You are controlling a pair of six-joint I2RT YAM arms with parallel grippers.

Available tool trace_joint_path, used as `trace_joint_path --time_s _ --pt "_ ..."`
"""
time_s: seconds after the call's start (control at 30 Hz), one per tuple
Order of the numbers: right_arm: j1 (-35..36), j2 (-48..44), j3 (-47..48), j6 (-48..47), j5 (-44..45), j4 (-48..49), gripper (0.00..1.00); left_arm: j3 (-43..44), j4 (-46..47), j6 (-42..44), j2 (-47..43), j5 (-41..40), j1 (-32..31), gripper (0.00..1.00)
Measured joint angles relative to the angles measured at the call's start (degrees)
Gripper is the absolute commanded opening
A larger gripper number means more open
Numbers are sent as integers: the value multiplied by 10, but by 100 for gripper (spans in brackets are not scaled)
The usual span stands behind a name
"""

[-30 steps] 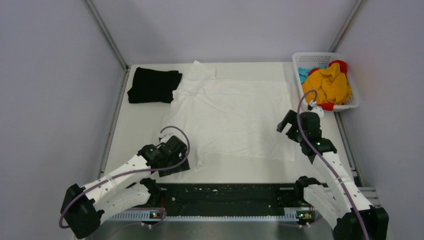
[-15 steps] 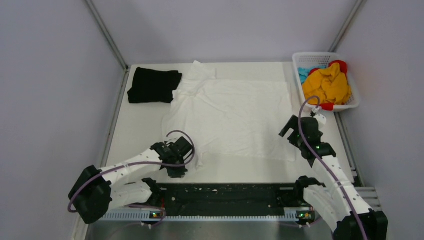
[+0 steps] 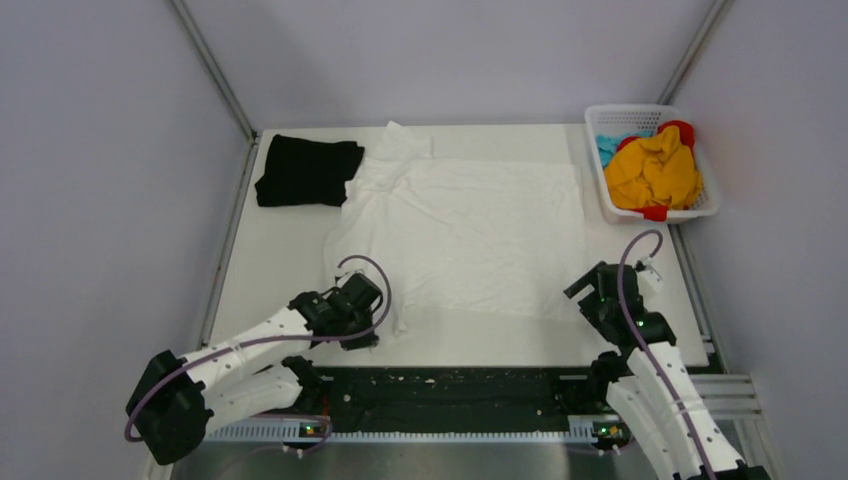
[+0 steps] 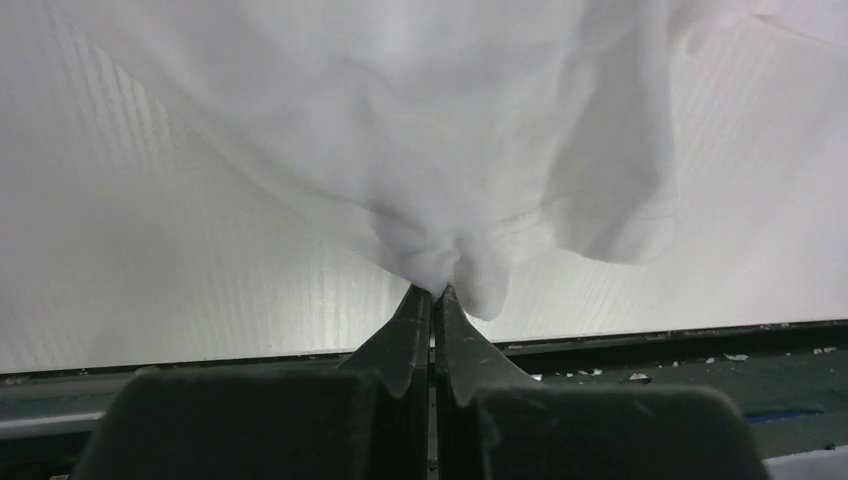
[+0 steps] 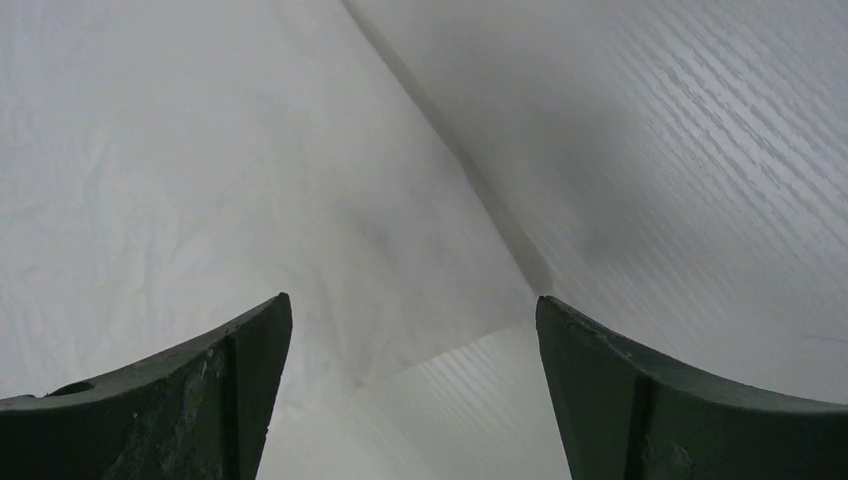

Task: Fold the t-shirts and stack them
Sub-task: Grab the side of the flattened tshirt closest away from the robot with both arms, then fold the flattened tshirt in 1/3 of the way

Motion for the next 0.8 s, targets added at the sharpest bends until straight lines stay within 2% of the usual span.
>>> trace_joint_path --time_s 0.27,0.37,0.8 --pt "0 -79 -53 87 0 -64 78 0 24 35 -16 13 0 0" --pt "0 -81 -67 104 7 -67 70 0 30 44 -12 14 0 0" --pt "0 -68 -111 125 29 21 0 19 31 50 -10 12 0 0"
